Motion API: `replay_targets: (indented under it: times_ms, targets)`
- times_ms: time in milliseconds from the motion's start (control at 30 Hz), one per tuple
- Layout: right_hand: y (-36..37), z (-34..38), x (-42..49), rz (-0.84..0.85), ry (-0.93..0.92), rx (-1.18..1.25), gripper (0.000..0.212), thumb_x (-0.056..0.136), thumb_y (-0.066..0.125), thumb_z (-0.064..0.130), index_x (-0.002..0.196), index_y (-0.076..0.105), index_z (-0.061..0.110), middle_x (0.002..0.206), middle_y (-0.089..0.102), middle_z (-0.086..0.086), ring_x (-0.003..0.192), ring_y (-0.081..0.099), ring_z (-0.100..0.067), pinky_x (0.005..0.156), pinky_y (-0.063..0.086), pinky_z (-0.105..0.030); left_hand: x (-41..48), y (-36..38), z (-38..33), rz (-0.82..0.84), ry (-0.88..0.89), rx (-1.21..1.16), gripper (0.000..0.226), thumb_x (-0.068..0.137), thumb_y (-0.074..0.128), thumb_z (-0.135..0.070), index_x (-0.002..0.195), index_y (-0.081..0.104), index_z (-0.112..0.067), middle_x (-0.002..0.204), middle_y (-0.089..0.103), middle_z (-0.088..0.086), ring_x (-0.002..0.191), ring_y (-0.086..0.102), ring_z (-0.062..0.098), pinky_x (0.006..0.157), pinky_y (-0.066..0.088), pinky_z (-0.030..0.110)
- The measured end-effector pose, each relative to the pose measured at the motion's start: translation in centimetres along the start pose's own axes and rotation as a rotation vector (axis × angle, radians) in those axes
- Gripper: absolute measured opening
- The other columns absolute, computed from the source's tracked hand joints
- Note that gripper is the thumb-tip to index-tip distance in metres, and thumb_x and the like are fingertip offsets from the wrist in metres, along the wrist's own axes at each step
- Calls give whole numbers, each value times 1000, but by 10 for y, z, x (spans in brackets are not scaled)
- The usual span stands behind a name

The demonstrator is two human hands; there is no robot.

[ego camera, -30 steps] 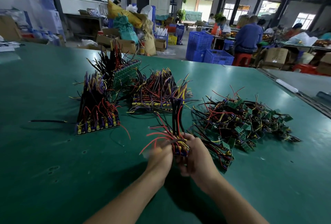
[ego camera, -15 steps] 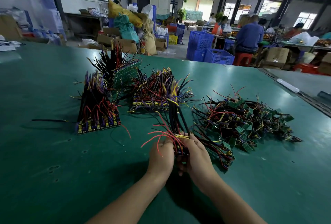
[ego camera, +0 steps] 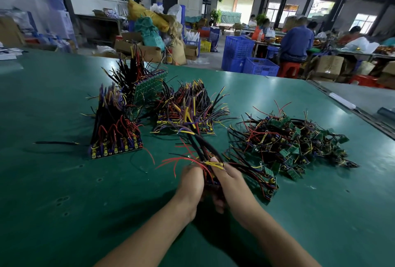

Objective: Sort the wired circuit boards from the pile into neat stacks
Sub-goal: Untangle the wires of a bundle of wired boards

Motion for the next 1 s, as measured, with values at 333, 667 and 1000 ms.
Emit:
replay_targets:
  times_ms: [333,667,1000]
  targets:
    - [-7,1,-4,73,6,-224,72,88,43,70,60,54,5,47,57,-11,29,37,-21,35,31,-23,12,-11,10,-183,-7,210,36,87,41,-15,56,58,-19,56,54,-1,59,49,18,60,38,31]
    - [-7,2,-2,100,-12,-218,61,97,48,51,65,57,0,57,49,-36,26,29,-17,37,21,-16,14,-11,4,-3,66,260,31,93,41,-7,72,63,-11,59,50,11,39,40,15,39,27,17]
    - [-7,-4,-1,109,-8,-186,52,100,48,38,56,44,10,35,34,-5,24,24,-14,36,18,-12,10,-10,-2,24,119,205,42,89,41,5,61,63,-17,61,60,2,59,49,18,59,38,30]
Point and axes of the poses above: each hand's wrist, its own x-axis towards the middle knuckle, its own y-axis out of the palm, z = x × y, the point moved 3 cm from there along x, towards the middle knuckle
